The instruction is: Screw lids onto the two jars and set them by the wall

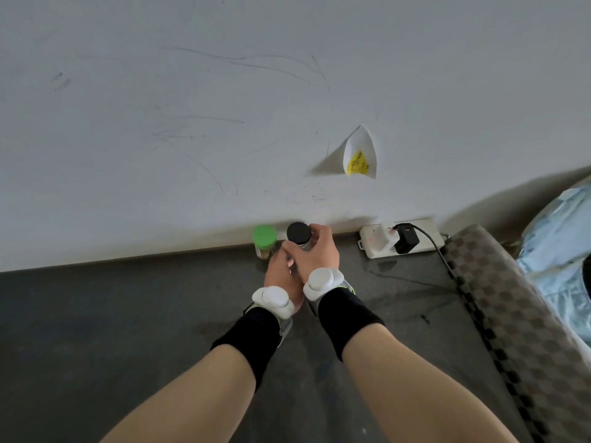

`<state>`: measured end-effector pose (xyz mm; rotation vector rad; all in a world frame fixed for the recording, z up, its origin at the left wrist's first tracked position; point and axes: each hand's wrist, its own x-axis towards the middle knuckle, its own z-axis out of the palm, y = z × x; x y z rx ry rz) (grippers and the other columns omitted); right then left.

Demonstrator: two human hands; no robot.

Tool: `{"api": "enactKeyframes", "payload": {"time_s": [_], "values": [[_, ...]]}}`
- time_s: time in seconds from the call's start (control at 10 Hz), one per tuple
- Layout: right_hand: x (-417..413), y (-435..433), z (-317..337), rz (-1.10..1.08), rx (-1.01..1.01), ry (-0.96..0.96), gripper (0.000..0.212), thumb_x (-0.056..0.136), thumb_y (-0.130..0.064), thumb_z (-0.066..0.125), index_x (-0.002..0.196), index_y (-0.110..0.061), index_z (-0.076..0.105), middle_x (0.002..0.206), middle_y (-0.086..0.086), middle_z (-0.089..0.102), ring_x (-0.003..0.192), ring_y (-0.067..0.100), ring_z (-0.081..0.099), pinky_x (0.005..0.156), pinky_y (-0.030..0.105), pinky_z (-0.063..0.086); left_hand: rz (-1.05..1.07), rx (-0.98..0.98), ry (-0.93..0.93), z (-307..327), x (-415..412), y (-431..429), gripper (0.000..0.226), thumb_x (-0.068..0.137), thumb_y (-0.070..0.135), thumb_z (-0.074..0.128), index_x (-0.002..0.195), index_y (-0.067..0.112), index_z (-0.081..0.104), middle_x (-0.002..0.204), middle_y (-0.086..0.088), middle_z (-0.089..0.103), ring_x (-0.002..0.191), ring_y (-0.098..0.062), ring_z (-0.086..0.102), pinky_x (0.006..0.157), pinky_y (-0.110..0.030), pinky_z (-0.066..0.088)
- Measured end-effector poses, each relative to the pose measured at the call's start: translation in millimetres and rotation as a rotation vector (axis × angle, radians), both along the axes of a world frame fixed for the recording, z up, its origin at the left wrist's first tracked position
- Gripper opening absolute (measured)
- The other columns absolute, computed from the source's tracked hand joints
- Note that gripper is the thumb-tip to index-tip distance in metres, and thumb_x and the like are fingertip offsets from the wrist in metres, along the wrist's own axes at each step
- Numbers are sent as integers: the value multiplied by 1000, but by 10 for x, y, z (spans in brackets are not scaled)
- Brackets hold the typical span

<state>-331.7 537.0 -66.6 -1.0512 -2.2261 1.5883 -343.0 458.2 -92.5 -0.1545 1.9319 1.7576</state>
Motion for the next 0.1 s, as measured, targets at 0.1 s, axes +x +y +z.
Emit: {"api": "enactKeyframes", "payload": {"time_s": [0.1], "values": [[83,-48,96,-15,4,-23,88,73,-39,87,146,-21,41,134,1,59,123,21,57,103,39,49,6,264,-141,117,117,-86,34,95,33,60,119,11,67,107,2,75,115,-16,66,103,-32,51]]}}
